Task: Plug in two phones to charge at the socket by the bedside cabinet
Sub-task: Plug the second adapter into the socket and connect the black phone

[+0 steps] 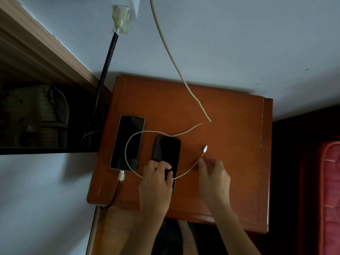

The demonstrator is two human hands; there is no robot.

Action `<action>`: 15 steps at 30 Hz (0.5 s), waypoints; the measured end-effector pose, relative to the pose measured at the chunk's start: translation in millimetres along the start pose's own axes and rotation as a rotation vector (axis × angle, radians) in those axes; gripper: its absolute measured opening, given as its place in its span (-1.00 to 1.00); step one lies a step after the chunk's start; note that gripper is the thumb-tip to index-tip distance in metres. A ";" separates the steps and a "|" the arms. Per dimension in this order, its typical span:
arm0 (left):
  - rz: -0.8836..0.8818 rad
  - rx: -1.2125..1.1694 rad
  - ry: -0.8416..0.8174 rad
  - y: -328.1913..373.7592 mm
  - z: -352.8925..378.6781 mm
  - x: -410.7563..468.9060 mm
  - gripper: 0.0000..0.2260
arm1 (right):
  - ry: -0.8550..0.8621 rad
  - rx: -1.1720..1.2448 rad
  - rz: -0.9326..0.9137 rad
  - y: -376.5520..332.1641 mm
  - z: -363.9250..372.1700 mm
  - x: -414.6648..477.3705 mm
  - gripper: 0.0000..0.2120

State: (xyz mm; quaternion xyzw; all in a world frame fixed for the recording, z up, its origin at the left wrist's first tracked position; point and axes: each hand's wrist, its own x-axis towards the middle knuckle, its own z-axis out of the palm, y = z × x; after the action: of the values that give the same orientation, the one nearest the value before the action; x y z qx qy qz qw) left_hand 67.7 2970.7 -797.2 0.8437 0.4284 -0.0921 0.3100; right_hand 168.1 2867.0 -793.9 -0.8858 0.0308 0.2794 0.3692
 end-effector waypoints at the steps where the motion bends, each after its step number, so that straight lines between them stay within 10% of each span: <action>1: 0.005 0.009 0.006 -4.2 3.1 -4.8 -0.86 | 0.019 -0.034 0.017 -0.4 3.9 5.8 -0.77; 8: -0.091 0.062 0.188 0.1 12.2 -6.4 -0.42 | -0.047 -0.191 0.008 5.7 19.9 22.3 -0.75; 15: -0.120 0.145 0.181 11.7 16.8 1.9 -0.13 | -0.198 0.225 0.094 28.3 10.5 -38.0 -0.95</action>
State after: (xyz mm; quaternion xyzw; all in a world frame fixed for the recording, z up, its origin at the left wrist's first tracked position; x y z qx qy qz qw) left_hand 79.8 2956.7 -806.1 0.8417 0.4963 -0.0647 0.2024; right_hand 123.8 2847.8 -798.2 -0.8045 0.0667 0.3772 0.4539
